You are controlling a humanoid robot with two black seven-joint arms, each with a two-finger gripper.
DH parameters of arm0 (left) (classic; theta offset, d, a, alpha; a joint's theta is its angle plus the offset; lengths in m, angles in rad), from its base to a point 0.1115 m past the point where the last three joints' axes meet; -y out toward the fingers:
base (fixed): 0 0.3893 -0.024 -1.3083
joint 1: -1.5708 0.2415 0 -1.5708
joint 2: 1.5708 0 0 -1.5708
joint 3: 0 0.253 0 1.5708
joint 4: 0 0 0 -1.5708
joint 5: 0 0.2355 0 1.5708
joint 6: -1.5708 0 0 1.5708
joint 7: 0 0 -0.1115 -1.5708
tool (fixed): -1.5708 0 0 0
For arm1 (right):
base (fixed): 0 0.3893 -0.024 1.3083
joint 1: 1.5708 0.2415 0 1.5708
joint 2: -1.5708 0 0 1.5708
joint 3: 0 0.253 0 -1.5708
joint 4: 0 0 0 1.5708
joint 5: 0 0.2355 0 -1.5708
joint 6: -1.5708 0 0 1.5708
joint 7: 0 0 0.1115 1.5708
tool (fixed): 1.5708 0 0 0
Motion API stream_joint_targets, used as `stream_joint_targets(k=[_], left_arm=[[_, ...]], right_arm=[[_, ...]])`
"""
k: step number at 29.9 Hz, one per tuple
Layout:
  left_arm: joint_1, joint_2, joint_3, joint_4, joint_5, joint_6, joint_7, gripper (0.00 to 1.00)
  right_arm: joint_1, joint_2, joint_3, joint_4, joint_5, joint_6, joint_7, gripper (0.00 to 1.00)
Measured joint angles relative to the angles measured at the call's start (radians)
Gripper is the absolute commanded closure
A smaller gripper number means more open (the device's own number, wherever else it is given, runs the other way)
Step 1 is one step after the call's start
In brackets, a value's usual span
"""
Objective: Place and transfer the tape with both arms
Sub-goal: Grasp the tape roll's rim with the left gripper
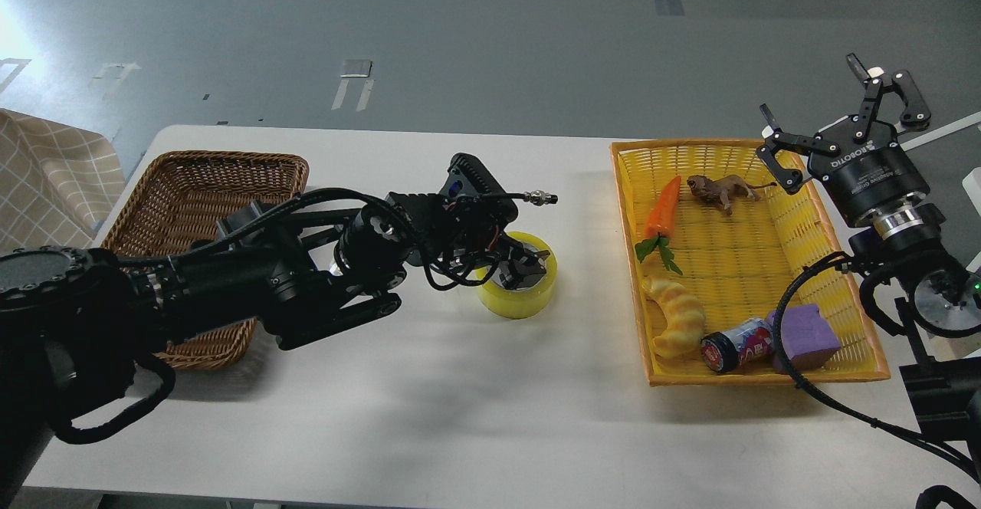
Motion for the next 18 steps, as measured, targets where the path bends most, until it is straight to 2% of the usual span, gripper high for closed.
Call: stream_joint_targets(k=[9,14,18], left_arm=[[0.002,-0.008,0.029,0.030,-0.001,-0.003,0.005,0.03],[0.002,-0.031,0.035,0.064,-0.004,-0.021,0.043,0.03],[0.002,-0.036,0.035,0.077,-0.008,-0.027,0.048,0.04]], right_arm=[[-0.001,0.000,0.000,-0.001,0.000,0.000,0.003,0.00],[-0.002,0.000,0.000,-0.001,0.000,0.000,0.003,0.00],[-0.002,0.000,0.000,-0.001,0.000,0.000,0.003,0.00]])
